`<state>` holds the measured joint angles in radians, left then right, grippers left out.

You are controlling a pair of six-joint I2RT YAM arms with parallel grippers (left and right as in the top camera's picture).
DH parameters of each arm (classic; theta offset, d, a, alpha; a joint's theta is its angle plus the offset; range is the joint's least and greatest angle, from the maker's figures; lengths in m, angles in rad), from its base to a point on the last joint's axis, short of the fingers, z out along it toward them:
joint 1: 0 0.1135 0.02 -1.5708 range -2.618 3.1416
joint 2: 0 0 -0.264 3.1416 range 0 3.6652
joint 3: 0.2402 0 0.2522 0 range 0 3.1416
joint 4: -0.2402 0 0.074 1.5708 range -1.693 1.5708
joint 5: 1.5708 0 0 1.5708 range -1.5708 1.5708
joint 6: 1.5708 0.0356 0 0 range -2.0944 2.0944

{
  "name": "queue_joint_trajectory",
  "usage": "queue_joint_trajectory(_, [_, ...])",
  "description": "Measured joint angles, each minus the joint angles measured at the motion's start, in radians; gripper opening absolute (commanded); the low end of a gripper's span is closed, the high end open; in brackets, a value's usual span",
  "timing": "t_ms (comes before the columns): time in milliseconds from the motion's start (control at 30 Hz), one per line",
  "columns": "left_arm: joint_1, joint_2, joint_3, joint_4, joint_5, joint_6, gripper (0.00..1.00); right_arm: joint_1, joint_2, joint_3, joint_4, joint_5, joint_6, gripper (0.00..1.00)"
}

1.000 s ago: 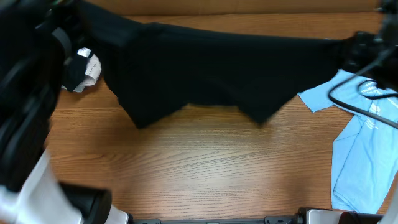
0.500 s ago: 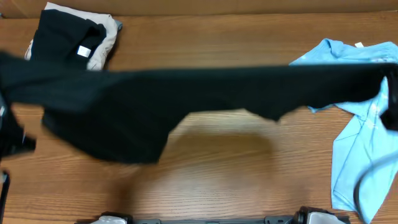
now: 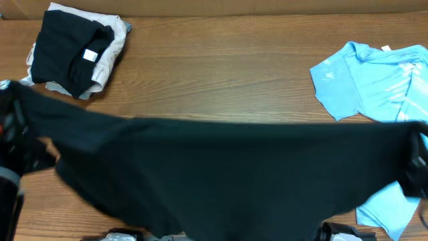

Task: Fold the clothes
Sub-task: 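Lift the polo with both grippers and stretch it across the table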

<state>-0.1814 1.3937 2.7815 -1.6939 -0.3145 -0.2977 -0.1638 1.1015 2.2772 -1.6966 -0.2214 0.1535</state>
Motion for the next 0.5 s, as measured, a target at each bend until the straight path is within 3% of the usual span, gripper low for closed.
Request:
queue_joint_trajectory(267, [0.000,0.177,-0.232,0.008,-0.030,0.007,0.04,0.000,0.173,-0.351,0.092,0.000,-0.027,0.04])
queue_joint_trajectory(500, [0.003,0.481,-0.309,0.127,-0.042,0.018,0.04,0.000,0.420,-0.447,0.294,0.000,-0.061,0.04])
